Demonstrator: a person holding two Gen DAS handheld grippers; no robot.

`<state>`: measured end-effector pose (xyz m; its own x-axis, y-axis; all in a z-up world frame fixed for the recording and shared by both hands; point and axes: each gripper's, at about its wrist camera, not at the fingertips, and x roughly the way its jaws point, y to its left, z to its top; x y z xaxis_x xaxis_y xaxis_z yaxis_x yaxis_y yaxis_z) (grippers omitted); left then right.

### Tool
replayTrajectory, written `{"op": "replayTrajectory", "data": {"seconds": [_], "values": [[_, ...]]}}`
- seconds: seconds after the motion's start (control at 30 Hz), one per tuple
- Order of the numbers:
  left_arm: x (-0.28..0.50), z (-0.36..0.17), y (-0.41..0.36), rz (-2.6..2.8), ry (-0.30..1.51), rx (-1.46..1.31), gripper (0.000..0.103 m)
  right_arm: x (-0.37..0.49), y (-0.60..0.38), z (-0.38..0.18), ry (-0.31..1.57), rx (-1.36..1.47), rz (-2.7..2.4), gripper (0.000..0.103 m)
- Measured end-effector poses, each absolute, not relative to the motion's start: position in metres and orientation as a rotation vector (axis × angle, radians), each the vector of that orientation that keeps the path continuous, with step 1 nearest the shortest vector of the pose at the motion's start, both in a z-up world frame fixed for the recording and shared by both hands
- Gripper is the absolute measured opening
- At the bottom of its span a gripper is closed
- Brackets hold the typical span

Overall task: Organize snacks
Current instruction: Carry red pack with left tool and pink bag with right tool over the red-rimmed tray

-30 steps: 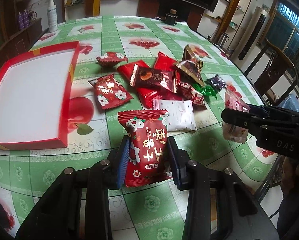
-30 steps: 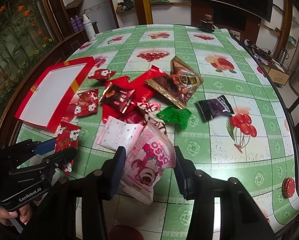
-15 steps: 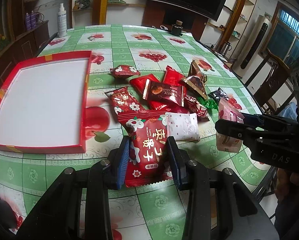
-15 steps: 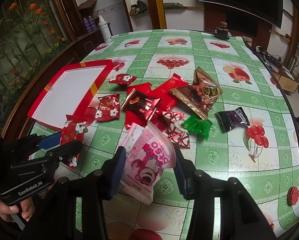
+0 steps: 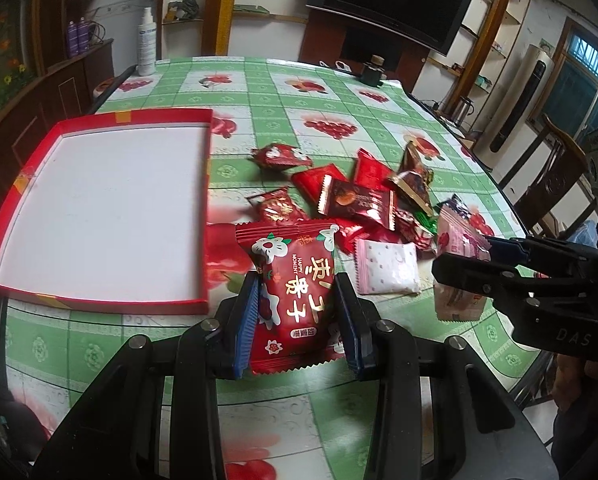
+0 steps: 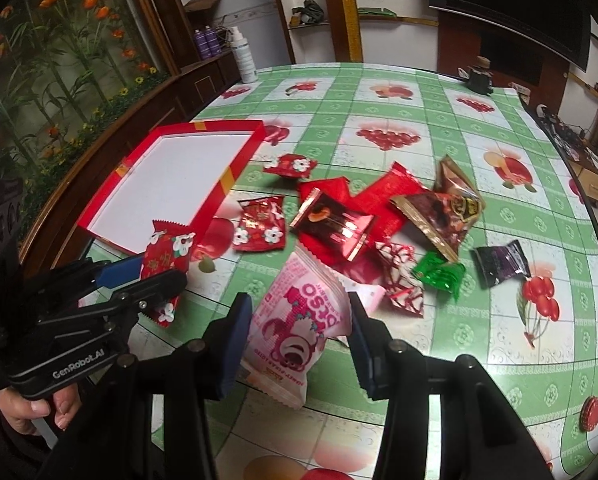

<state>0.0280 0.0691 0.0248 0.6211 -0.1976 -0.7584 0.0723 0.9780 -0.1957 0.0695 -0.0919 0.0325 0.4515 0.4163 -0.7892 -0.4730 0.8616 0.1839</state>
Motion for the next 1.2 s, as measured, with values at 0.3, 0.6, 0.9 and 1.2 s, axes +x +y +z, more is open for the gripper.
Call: {"op": "replayTrajectory", "data": {"seconds": [0.3,0.6,0.9,1.2], "values": [[0.03,0.026,0.11,-0.1,0.88,-0.208,0.036,0.074,-0.062,0.038,0.959,-0.09,0.602,0.049],[0.038,0.027,0.14,-0.045,0.879,-0.238,0.036,0.083,-0.029,0.034,0.985,-0.088,0.685,0.049],[0.046,0.021,0.179,0.039,0.885,-0.295,0.036,0.095,0.01,0.033,1.004,-0.1,0.749,0.049],[0.057,0.008,0.203,0.126,0.897,-0.327,0.036,0.114,0.047,0.019,1.009,-0.072,0.79,0.05]]}}
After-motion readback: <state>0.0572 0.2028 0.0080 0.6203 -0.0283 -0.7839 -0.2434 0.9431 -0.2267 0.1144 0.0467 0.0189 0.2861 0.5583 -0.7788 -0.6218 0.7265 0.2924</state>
